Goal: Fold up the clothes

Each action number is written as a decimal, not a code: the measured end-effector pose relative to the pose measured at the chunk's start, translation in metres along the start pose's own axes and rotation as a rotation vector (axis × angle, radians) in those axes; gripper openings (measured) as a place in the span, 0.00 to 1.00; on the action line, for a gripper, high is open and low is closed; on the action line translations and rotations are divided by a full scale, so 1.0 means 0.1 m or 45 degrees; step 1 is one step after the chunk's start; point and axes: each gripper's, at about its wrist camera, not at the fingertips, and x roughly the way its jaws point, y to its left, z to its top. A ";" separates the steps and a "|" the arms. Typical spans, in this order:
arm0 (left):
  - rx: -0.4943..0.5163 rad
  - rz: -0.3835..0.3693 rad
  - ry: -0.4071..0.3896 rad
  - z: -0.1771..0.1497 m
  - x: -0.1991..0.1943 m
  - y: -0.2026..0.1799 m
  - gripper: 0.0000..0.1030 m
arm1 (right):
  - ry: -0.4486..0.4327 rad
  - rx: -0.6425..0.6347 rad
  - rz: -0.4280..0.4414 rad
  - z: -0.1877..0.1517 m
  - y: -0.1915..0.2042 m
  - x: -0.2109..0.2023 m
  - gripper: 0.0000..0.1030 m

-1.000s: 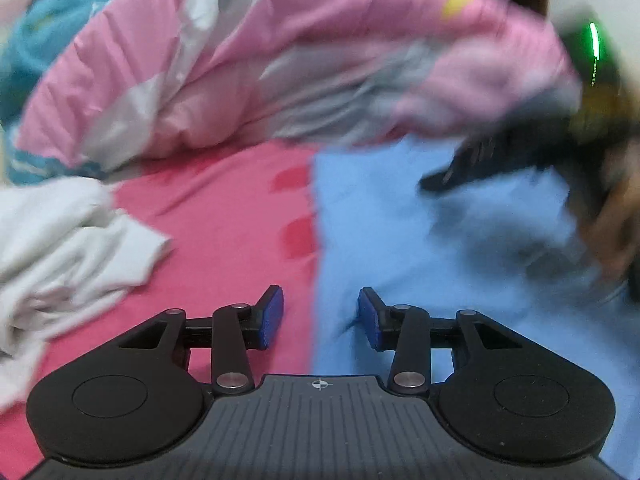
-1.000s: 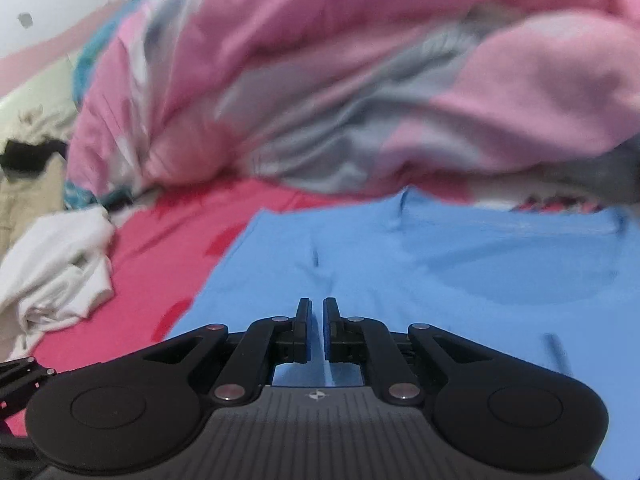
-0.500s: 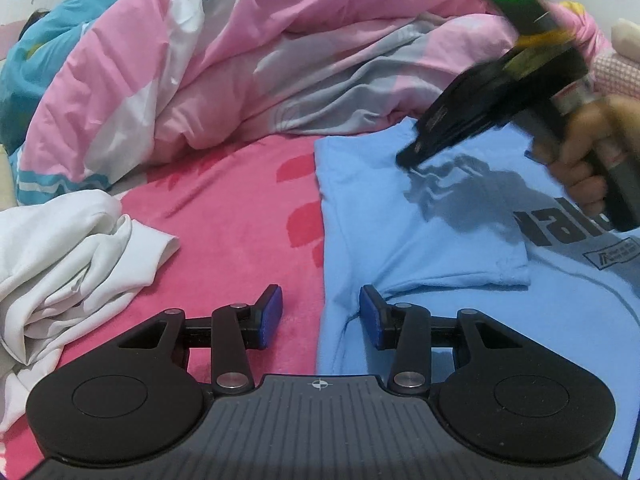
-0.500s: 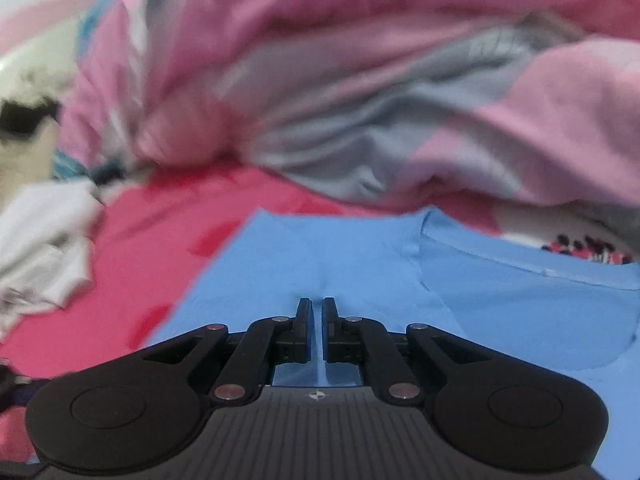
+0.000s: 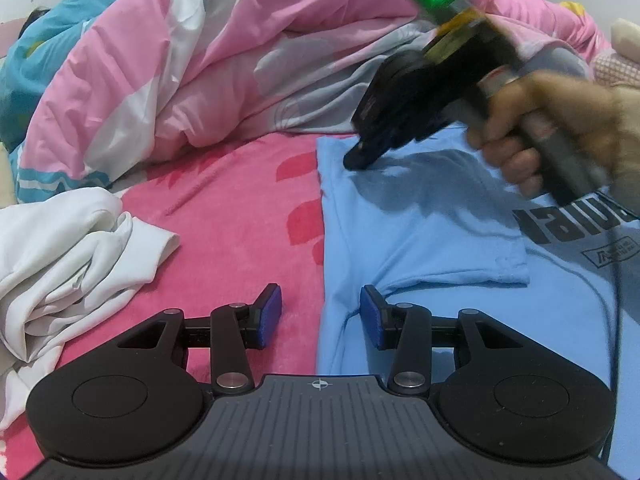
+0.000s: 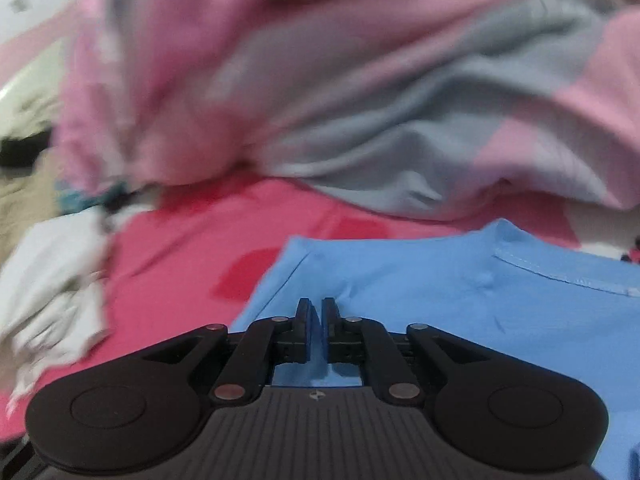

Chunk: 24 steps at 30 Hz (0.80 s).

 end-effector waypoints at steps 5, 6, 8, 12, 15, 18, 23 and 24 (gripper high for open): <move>-0.018 -0.007 0.008 0.00 -0.01 0.01 0.43 | -0.160 0.165 -0.138 0.15 -0.21 -0.30 0.06; -0.019 -0.004 0.009 0.00 -0.02 0.01 0.43 | -0.153 0.143 -0.106 0.13 -0.19 -0.36 0.06; -0.023 0.005 0.009 0.01 -0.04 0.00 0.43 | -0.115 0.055 -0.040 0.08 -0.08 -0.47 0.07; -0.042 0.027 -0.041 0.03 -0.12 0.02 0.43 | 0.029 -0.099 0.112 -0.04 0.24 -0.38 0.16; -0.076 0.028 -0.029 0.04 -0.10 0.08 0.43 | 0.100 -0.162 0.134 -0.05 0.43 -0.15 0.17; -0.077 0.018 -0.013 0.03 -0.08 0.09 0.43 | 0.068 -0.077 0.109 0.04 0.38 0.03 0.16; -0.112 0.001 -0.020 0.04 -0.11 0.16 0.43 | -0.073 0.145 0.044 0.18 0.15 -0.06 0.17; -0.124 -0.001 -0.025 0.05 -0.12 0.18 0.43 | -0.086 0.136 0.045 0.17 0.16 -0.15 0.17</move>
